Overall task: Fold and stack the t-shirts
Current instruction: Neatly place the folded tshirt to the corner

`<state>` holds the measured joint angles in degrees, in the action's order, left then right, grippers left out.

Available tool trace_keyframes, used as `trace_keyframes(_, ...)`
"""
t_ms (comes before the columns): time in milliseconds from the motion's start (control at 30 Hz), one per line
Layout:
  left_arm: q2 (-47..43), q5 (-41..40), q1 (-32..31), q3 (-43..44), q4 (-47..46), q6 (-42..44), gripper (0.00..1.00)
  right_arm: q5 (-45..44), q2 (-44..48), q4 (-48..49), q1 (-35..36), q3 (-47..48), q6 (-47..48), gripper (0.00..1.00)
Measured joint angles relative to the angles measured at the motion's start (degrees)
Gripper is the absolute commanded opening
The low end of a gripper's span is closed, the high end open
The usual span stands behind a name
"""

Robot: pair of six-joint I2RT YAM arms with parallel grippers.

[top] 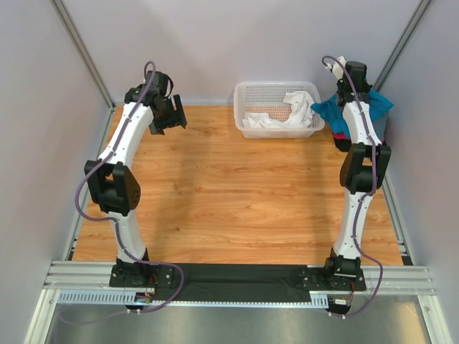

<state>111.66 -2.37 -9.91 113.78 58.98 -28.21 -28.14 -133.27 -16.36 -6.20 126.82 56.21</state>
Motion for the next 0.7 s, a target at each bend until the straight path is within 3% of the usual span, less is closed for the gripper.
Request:
trace_keyframes(367, 1.14, -0.68, 0.83, 7.13, 3.04, -2.69, 0.84, -0.55, -6.88, 2.67, -2.71, 3.37, -1.18, 0.01)
trace_keyframes(600, 2.82, 0.09, 1.01, 10.27, 2.91, -4.66, 0.84, -0.22, -11.65, 3.23, -4.13, 6.36, -6.78, 0.01)
trace_keyframes(633, 2.93, 0.42, 1.01, 10.27, 2.91, -4.96, 0.84, -0.15, -11.82, 3.21, -4.35, 6.78, -7.5, 0.08)
trace_keyframes(667, 3.02, 0.59, 1.01, 10.27, 2.84, -5.14, 0.84, -0.15, -11.82, 3.21, -4.55, 6.97, -8.39, 0.21)
trace_keyframes(700, 3.1, 0.81, 1.01, 10.27, 2.73, -5.4, 0.84, -0.17, -11.82, 3.15, -4.68, 7.21, -9.44, 0.57)
